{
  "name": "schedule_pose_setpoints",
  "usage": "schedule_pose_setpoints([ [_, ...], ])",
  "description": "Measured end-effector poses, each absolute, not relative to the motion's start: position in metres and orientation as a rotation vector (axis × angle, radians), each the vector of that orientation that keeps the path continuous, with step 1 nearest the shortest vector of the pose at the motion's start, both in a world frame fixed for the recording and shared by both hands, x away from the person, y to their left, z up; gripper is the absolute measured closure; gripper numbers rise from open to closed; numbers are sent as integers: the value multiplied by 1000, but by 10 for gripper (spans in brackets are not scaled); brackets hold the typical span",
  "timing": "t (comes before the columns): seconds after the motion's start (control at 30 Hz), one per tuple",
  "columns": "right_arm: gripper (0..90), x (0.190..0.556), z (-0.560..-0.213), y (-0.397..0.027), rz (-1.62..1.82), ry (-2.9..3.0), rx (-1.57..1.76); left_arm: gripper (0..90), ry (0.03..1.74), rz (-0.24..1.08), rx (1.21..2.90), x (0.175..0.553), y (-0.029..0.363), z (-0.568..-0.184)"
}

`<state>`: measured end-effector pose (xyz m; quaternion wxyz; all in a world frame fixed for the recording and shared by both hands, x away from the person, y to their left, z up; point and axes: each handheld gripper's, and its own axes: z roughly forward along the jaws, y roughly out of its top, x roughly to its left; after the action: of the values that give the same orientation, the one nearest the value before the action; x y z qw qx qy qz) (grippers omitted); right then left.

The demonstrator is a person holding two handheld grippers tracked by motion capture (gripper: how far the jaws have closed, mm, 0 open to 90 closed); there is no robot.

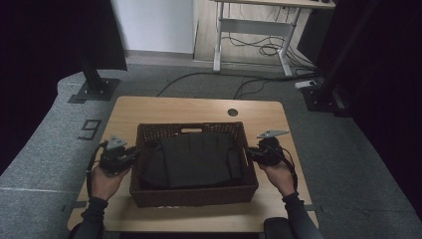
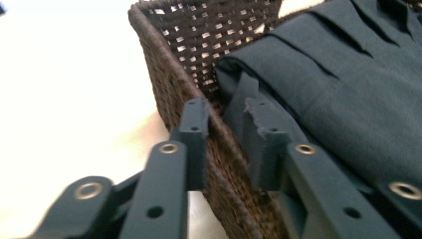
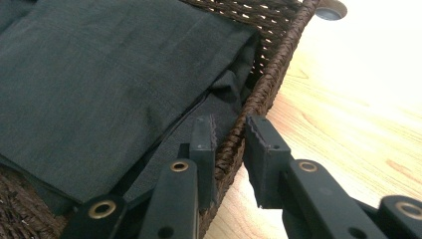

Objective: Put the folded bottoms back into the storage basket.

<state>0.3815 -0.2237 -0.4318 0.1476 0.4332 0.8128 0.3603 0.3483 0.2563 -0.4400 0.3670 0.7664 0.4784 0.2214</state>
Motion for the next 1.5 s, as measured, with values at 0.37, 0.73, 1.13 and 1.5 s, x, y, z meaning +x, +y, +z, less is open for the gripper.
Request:
schedule_pose_setpoints([
  [0.37,757,386,-432,-231,1017,2277,1292,768,1212,562,1989,384,244,-439],
  [0.73,761,405,-432,-238,1005,2229,1345,770,1213,558,2003,412,233,-438],
  [1.13,716,405,-431,-239,1027,2233,1351,627,1222,552,1976,413,236,-435],
  [1.5,195,395,-421,-237,1076,2217,1265,150,1132,520,1979,391,253,-423],
])
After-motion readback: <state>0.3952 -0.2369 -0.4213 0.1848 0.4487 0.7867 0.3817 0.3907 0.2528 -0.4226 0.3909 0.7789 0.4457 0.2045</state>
